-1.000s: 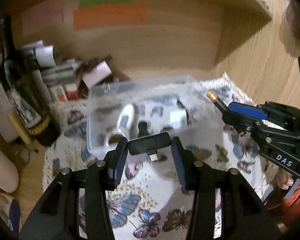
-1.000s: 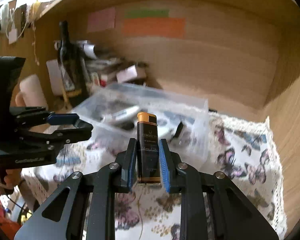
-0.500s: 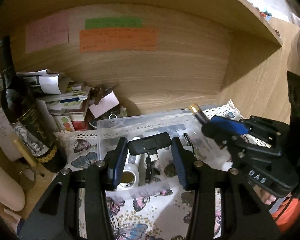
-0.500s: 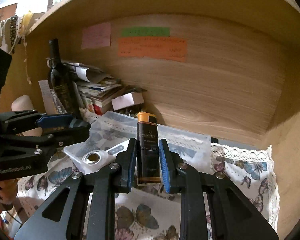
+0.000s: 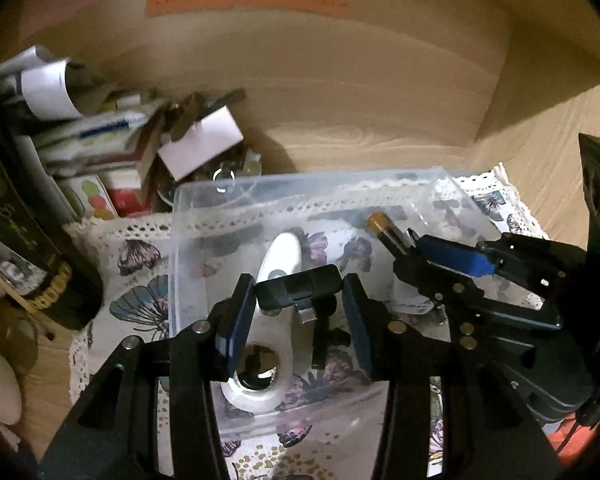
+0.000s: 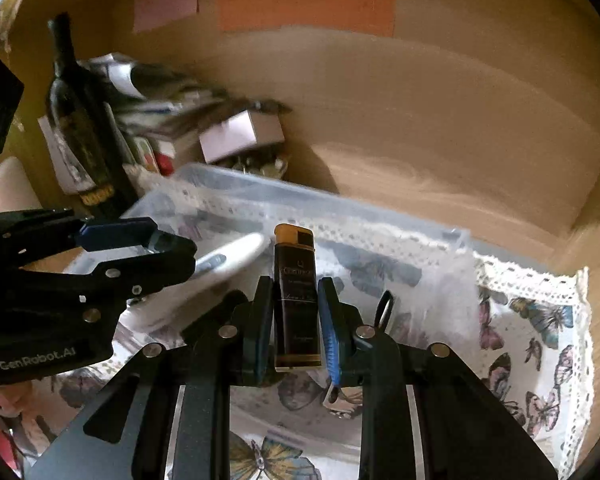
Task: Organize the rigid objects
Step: 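Lower both items into the clear box and open both tools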
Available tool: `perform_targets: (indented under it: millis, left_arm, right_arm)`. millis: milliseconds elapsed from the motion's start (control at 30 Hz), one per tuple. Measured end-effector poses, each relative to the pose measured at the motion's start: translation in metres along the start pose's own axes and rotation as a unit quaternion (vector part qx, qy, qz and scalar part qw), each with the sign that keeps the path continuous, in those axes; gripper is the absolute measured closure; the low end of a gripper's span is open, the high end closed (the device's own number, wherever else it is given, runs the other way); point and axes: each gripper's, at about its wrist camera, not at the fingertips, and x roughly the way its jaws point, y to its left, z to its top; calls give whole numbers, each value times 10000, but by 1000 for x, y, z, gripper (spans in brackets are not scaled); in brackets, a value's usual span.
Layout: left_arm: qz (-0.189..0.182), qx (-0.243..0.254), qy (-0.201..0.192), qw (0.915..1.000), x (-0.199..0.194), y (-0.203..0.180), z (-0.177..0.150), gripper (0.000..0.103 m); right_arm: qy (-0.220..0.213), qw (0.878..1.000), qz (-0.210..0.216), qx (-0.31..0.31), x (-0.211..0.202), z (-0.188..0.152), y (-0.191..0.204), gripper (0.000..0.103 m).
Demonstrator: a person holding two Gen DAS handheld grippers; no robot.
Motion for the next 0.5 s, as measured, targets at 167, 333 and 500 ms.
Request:
perform_targets:
  millis: [167,333,500]
  left_arm:
    - [5,-108,79,9999,3,4,0,56]
    - [16,-87,-27,10000,-7,4,0,54]
    - [22,-19,-378,9993,-37,0,-1,54]
  right_arm:
    - [183,9998,26,68,12,-4,0,82]
    - [12,10000,-7,40,-4,-2,-1,82]
    - [-361,9993,-38,-2,-33,2,1,82]
